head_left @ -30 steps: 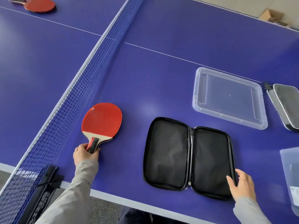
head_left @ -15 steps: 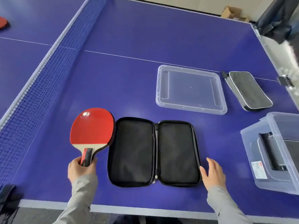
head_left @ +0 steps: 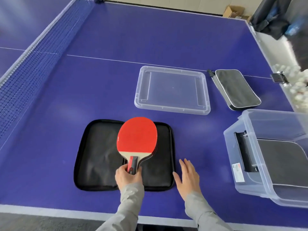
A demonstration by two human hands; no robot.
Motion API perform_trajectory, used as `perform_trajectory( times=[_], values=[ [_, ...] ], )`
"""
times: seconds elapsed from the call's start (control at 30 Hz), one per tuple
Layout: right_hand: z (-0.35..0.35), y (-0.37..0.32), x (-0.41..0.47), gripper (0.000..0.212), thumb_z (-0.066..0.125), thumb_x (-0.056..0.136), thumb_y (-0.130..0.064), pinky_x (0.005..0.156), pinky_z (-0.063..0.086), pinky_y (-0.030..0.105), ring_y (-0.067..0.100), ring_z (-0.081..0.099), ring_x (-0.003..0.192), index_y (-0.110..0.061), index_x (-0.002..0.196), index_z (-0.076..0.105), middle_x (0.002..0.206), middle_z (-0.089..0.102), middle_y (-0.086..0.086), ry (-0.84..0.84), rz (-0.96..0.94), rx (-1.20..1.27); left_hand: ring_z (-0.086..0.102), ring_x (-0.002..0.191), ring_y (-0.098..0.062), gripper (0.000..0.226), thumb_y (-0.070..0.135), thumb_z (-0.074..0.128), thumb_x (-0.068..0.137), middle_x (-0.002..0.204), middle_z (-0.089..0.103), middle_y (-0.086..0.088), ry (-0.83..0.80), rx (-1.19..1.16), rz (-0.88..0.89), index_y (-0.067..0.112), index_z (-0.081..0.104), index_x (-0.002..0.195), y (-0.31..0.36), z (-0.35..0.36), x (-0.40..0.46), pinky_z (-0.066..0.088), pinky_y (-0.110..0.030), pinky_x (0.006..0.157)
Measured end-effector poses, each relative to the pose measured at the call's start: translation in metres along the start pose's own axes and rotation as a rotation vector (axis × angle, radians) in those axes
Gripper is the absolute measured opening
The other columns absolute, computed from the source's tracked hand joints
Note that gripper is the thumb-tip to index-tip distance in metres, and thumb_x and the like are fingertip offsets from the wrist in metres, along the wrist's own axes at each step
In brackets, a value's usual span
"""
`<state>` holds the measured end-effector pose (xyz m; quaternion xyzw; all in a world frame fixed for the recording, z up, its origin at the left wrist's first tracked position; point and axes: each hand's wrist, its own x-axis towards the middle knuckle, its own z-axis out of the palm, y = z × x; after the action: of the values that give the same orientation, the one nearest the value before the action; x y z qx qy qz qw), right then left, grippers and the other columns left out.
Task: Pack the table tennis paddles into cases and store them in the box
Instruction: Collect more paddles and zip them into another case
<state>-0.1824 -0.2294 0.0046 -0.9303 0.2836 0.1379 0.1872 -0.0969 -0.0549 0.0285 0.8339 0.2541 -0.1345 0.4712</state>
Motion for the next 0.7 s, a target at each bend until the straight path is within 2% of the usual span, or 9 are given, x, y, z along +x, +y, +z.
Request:
perform_trajectory(
  times=[0.13, 0.23, 0.33, 0.47, 0.6, 0.7],
  values=[
    [0.006, -0.001, 0.002, 0.060, 0.033, 0.098, -0.049, 0.114, 0.020, 0.030, 0.014, 0.004, 0.147, -0.025, 0.150, 0.016, 0.159, 0.008, -0.004, -0.015, -0.061, -0.031, 0.056, 0.088, -0.039, 0.026, 0.024, 0.075, 0.070, 0.087, 0.059, -0.016, -0.006, 0.051, -0.003, 0.006, 0.060, 0.081, -0.001, 0.028, -0.013, 0.051, -0.048, 0.080],
    [0.008, 0.000, 0.002, 0.060, 0.035, 0.097, -0.048, 0.114, 0.018, 0.031, 0.014, 0.003, 0.147, -0.025, 0.150, 0.017, 0.159, 0.009, -0.005, -0.012, -0.061, -0.046, 0.055, 0.091, -0.032, 0.025, 0.021, 0.076, 0.071, 0.088, 0.057, -0.009, 0.011, 0.065, 0.007, 0.008, 0.061, 0.085, 0.000, 0.041, -0.016, 0.047, -0.046, 0.087],
    [0.012, 0.002, 0.002, 0.060, 0.035, 0.097, -0.047, 0.115, 0.017, 0.031, 0.014, 0.001, 0.147, -0.024, 0.150, 0.017, 0.159, 0.007, -0.004, -0.009, -0.069, -0.056, 0.054, 0.095, -0.031, 0.029, 0.020, 0.076, 0.072, 0.093, 0.058, -0.011, 0.020, 0.071, 0.016, 0.004, 0.062, 0.092, 0.000, 0.050, -0.016, 0.045, -0.044, 0.090],
    [0.013, 0.004, 0.003, 0.060, 0.033, 0.098, -0.048, 0.115, 0.016, 0.030, 0.015, 0.000, 0.147, -0.025, 0.150, 0.015, 0.159, 0.005, -0.004, -0.007, -0.080, -0.102, 0.050, 0.098, -0.030, 0.028, 0.017, 0.074, 0.074, 0.096, 0.057, -0.013, 0.028, 0.069, 0.031, 0.000, 0.061, 0.093, 0.003, 0.060, -0.017, 0.042, -0.036, 0.090],
    [0.014, 0.002, 0.002, 0.059, 0.034, 0.098, -0.045, 0.115, 0.017, 0.032, 0.017, 0.002, 0.148, -0.024, 0.150, 0.017, 0.160, 0.008, 0.000, -0.007, -0.074, -0.107, 0.047, 0.100, -0.023, 0.029, 0.015, 0.074, 0.075, 0.097, 0.052, -0.004, 0.027, 0.038, 0.052, 0.004, 0.059, 0.096, 0.004, 0.067, -0.023, 0.036, -0.026, 0.087],
    [0.015, 0.002, 0.002, 0.059, 0.035, 0.098, -0.046, 0.115, 0.017, 0.032, 0.017, 0.002, 0.148, -0.023, 0.150, 0.018, 0.159, 0.008, 0.000, -0.010, -0.069, -0.134, 0.046, 0.103, -0.024, 0.030, 0.014, 0.074, 0.076, 0.097, 0.050, -0.004, 0.020, 0.023, 0.055, 0.003, 0.058, 0.099, 0.002, 0.071, -0.024, 0.034, -0.026, 0.089]
  ],
)
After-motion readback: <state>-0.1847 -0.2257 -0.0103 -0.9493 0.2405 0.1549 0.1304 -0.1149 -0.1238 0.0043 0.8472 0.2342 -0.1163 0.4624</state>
